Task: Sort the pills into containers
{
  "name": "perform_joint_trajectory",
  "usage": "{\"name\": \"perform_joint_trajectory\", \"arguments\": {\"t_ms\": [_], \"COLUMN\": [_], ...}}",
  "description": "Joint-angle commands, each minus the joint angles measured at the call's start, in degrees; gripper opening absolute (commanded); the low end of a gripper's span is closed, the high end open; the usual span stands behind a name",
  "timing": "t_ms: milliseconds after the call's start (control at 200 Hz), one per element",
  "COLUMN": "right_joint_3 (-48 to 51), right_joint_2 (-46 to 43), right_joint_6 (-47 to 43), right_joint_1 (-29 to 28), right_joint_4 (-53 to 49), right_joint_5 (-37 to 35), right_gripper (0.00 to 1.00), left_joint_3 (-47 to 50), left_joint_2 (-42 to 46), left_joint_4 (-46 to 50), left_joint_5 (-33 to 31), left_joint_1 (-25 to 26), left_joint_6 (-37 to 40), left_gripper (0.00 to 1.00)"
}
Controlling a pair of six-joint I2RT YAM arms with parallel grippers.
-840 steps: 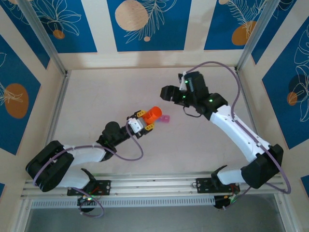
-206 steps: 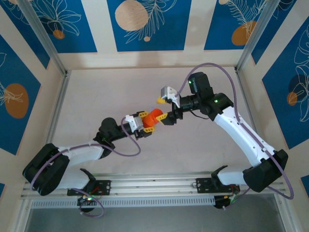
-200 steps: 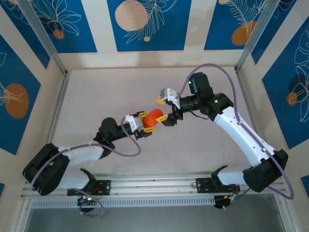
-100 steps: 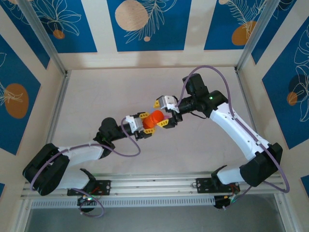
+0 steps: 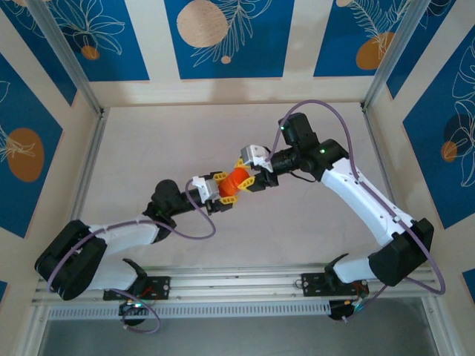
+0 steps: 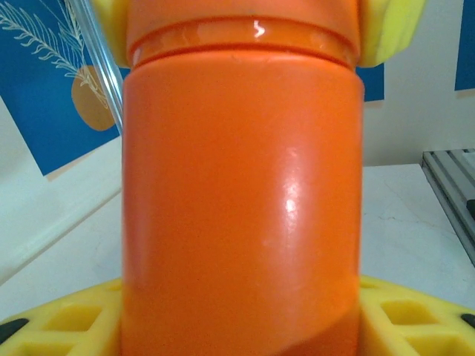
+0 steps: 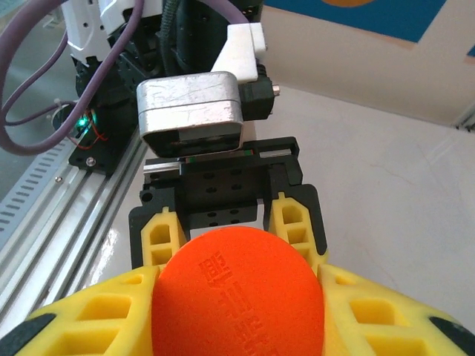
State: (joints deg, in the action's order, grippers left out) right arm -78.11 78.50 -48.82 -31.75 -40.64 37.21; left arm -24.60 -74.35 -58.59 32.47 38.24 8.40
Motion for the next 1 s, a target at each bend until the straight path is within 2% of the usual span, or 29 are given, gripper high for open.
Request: {"name": "perform_joint_trajectory", "arguments": {"t_ms": [0, 140, 290, 410, 495, 530, 680, 715, 865, 995], "right_joint_3": [0.1, 0.6, 1.8, 3.9, 5.8, 6.5, 9.2, 9.1, 9.7, 10.8], "right_joint_2": [2.7, 4.6, 5.7, 4.2, 2.4, 1.5, -2.6, -3.3, -7.5, -8.7], "right_joint_6": [14.0, 27.2, 38.4, 45.5, 48.5, 48.3, 40.2, 37.3, 22.8, 17.3], "right_joint_1": [-1.8, -4.2, -6.1, -6.2, -6.2, -6.3, -6.2, -6.1, -5.5, -5.9], "right_joint_4": [2.4, 3.6, 4.3, 6.0, 8.6, 9.6, 11.5, 10.4, 6.3, 7.9], "right_joint_5": [-5.7, -14.0, -20.5, -27.3, -28.3, -27.5, -21.2, -19.7, -12.1, -12.1], "right_gripper": [0.15, 0.13, 0.02, 0.01, 0.02, 0.05, 0.48, 0.55, 0.65, 0.69], "left_joint_3": [-1.0, -1.5, -1.3, -0.6, -0.4, -0.3, 0.0, 0.0, 0.2, -0.1], "left_joint_2": [1.4, 2.4, 3.1, 3.7, 3.7, 3.7, 3.2, 3.2, 3.3, 2.6], "left_joint_4": [-2.2, -0.6, -0.2, -0.7, -0.9, -0.9, -1.7, -1.6, -1.1, -2.3], "left_joint_5": [-2.4, -4.9, -8.1, -10.1, -10.4, -10.3, -8.8, -8.3, -5.9, -3.7], "left_joint_1": [0.1, 0.1, 0.1, 0.1, 0.1, 0.1, 0.1, 0.1, 0.1, 0.1], "left_joint_6": [1.8, 3.5, 4.9, 5.1, 5.0, 4.8, 3.6, 3.4, 2.7, 1.6], "left_gripper": [0.0, 0.0, 0.0, 0.0, 0.0, 0.0, 0.0, 0.0, 0.0, 0.0]}}
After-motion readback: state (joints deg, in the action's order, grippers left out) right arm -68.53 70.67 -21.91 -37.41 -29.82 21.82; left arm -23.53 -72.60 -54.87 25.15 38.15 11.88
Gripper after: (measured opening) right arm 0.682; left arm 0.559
